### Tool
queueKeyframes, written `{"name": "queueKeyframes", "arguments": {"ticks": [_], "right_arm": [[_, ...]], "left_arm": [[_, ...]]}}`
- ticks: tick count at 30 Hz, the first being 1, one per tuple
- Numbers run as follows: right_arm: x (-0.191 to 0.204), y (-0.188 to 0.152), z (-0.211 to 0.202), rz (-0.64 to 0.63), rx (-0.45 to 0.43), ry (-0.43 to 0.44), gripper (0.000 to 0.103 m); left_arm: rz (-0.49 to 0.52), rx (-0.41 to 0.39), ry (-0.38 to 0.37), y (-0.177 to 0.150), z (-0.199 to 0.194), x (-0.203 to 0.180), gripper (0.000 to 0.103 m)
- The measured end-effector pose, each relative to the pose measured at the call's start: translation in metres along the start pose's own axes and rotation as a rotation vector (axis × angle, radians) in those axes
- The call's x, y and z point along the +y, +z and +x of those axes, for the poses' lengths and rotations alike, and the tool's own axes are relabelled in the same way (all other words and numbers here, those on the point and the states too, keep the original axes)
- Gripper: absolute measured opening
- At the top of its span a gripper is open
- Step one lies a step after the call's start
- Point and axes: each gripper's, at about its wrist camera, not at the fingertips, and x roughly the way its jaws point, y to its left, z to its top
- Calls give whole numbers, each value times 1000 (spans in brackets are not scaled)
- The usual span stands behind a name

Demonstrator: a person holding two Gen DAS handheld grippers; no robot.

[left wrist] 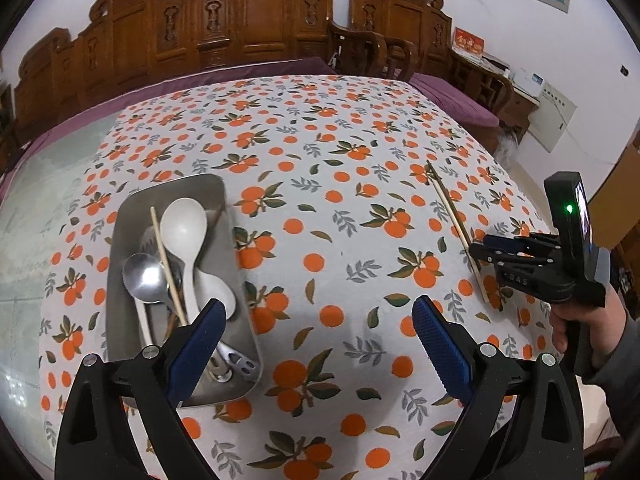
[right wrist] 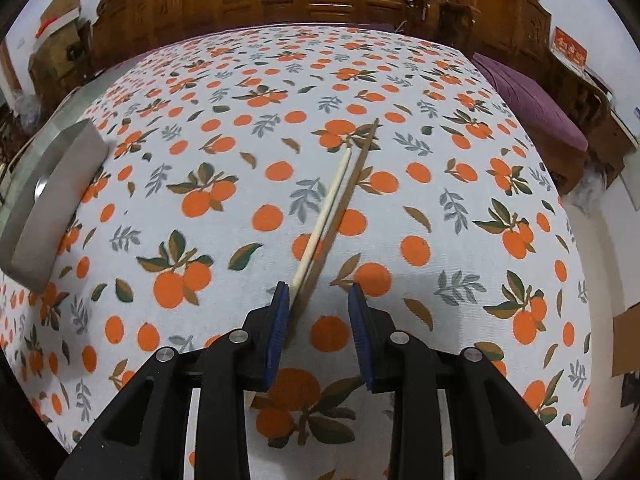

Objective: Organize utensils
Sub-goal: 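Grasp the remaining wooden chopsticks with the right gripper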

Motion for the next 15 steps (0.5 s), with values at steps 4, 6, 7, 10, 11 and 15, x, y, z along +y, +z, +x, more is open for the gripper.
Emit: {"name": "queueKeyframes", "arguments": {"ticks": [4, 6, 7, 10, 11, 15], "right_arm": [[-7, 5, 3, 27, 4, -3, 33], [-8, 8, 5, 24, 8, -18, 32], [-9, 9, 6, 25, 11, -20, 30], [-9, 13, 13, 19, 34, -32, 28], [-7, 14, 13, 10, 32, -36, 28], [-9, 18, 14, 6, 37, -42, 9]], "left_arm": [[13, 4, -8, 1, 3, -7, 91], [18, 6, -12, 0, 5, -10, 91], [20, 7, -13, 0, 6, -11, 91], [21, 12, -16, 1, 8, -13, 91], [22, 13, -17, 1, 9, -14, 91], [28, 17, -18, 2, 12, -19, 91]]}}
